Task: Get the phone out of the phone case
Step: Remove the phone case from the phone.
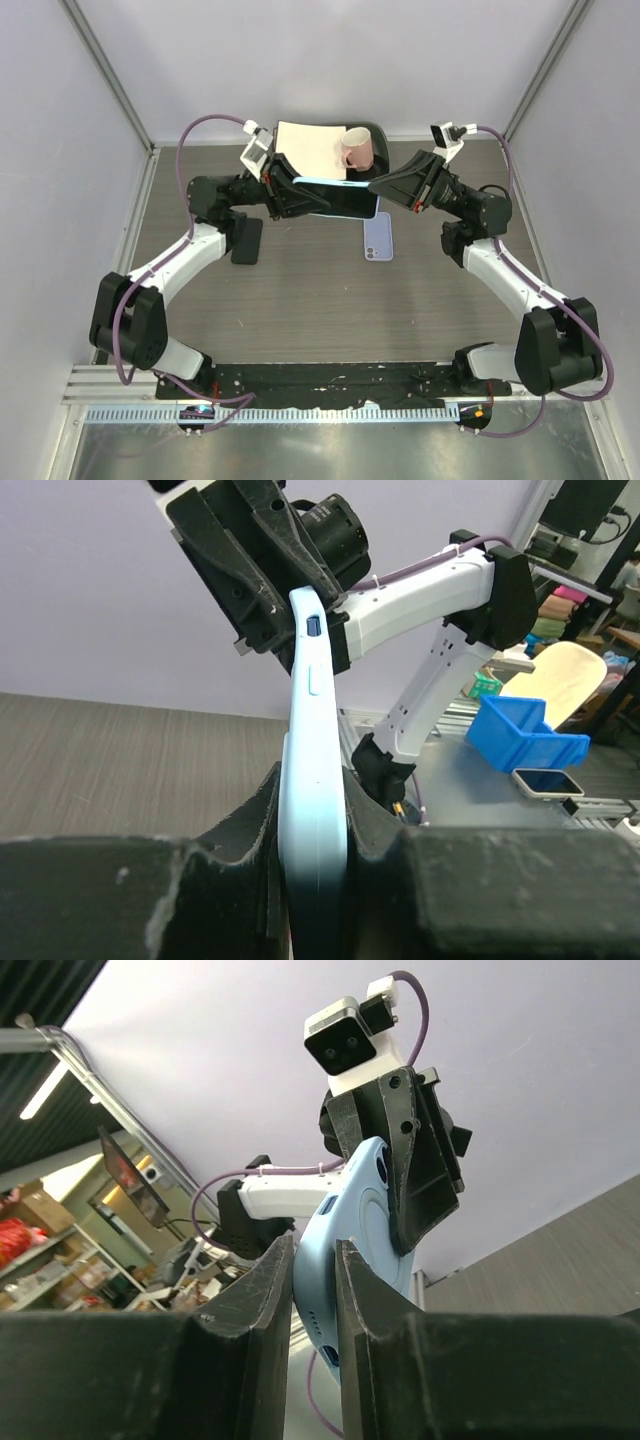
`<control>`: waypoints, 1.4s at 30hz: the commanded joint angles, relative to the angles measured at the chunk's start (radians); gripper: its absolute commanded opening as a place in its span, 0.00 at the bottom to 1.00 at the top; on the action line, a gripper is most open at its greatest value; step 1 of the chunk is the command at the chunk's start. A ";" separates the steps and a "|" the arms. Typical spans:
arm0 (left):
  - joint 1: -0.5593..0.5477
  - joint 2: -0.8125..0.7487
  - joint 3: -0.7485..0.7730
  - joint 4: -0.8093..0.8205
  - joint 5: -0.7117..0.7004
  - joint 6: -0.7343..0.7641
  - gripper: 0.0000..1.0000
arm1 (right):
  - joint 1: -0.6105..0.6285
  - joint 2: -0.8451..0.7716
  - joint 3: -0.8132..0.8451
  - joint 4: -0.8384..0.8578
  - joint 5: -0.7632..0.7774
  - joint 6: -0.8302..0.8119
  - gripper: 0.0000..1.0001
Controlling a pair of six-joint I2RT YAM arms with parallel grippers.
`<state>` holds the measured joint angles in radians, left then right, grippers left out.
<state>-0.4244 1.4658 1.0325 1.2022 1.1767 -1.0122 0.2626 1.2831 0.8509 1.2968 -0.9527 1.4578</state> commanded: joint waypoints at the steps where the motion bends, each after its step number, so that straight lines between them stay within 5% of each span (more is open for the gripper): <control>1: -0.008 0.010 0.090 0.048 0.044 0.096 0.00 | 0.012 0.041 0.053 0.171 -0.015 0.203 0.01; 42: -0.151 -0.030 0.077 0.161 0.224 0.089 0.00 | -0.020 0.062 -0.125 -0.030 0.302 0.277 0.01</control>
<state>-0.4652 1.4826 1.0916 1.1923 1.2247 -0.9565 0.2485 1.3022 0.7502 1.4536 -0.8021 1.7054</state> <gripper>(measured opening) 0.217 0.251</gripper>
